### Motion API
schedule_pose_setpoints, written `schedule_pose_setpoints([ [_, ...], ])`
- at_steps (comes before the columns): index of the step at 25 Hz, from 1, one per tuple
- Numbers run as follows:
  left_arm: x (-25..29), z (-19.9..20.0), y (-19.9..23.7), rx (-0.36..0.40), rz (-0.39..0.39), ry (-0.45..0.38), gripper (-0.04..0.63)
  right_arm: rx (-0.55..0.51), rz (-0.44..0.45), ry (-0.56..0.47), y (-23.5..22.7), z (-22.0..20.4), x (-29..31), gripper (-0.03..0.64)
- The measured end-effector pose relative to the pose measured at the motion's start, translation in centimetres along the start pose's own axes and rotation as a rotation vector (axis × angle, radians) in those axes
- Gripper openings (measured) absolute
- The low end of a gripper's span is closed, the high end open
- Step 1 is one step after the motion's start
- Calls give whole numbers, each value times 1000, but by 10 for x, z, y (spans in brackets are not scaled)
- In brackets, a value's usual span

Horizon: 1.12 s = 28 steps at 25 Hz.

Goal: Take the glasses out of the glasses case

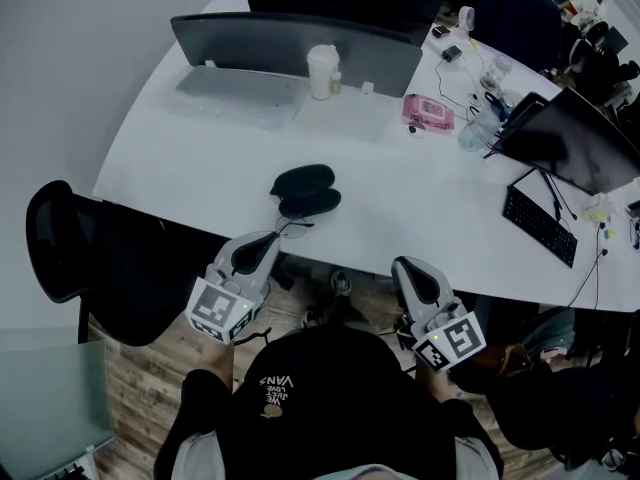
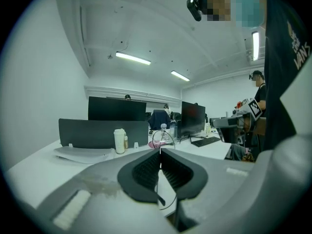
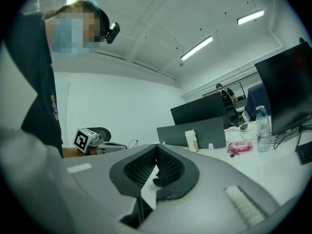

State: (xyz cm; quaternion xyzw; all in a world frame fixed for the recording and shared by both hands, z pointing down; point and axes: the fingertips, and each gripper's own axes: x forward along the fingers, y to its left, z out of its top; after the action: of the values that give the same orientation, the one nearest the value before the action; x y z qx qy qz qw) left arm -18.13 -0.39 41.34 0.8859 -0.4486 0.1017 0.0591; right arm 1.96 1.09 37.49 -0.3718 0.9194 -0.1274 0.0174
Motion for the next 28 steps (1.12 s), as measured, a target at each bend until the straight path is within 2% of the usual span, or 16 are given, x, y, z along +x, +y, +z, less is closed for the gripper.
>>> schedule_pose_setpoints([
  [10,-13,-8,-6,-23,9,2,8,-45,-31,21,4,-3,-2,1],
  [28,-16,-19,0,-39,13,24,9,-48,-40,37,7,-12,5,0],
])
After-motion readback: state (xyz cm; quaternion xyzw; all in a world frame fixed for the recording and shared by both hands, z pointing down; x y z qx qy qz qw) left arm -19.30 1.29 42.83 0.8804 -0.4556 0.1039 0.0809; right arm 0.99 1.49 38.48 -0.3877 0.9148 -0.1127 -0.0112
